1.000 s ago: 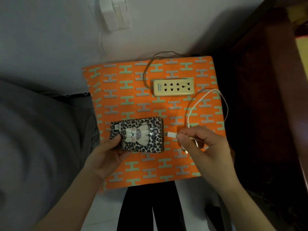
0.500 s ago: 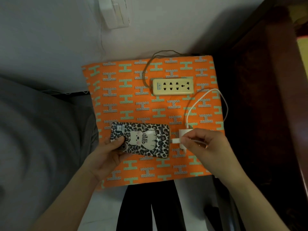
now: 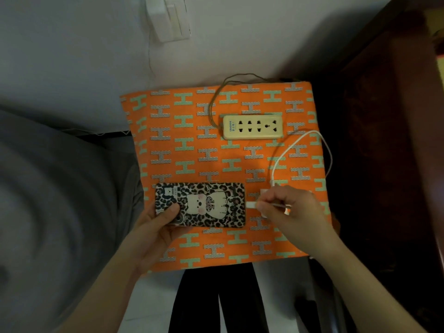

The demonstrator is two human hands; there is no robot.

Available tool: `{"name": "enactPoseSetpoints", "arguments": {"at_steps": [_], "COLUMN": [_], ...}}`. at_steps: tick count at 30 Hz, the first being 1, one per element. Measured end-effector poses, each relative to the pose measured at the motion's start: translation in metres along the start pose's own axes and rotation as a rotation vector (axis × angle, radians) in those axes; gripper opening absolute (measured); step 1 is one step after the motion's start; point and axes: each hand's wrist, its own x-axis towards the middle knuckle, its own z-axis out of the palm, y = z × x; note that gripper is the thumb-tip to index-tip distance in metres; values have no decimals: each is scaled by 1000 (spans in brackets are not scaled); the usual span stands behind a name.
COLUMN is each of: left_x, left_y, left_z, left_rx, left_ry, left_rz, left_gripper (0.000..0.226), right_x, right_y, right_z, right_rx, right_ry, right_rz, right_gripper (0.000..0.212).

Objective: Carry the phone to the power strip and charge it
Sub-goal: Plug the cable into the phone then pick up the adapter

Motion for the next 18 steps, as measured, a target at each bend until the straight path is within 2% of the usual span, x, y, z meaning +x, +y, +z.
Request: {"name": "enactPoseSetpoints", "arguments": {"at_steps": [2, 5, 7, 10, 13, 15, 16, 18], "left_x": [4, 15, 23, 32, 34, 35, 35, 36], "left_y": [1, 3, 4, 2, 0, 3, 6, 14], "left_z": [1, 5, 7, 6, 5, 4, 3, 1], "left_rx": [33, 68, 122, 154, 243, 396, 548, 999], "left_ry": [23, 73, 112, 158, 173, 175, 178, 192], "left_rz": [2, 7, -1, -18, 13, 55, 92, 176], "left_gripper": [53, 43, 39, 39, 42, 48, 50, 54], "right_x": [4, 9, 11, 14, 19, 23, 26, 31], "right_y": [11, 33, 45, 55, 59, 58, 58, 58], "right_z": [-6, -12, -8, 10, 27, 33, 34, 28], "right_rx": [-47, -128, -205, -321, -469, -520, -521, -471], "right_ry": [-42, 207, 269, 199, 311, 379, 394, 442], "right_rz": [36, 181, 278, 314, 273, 256, 258, 253], "right_gripper": [9, 10, 34, 76, 83, 81, 79, 69]}}
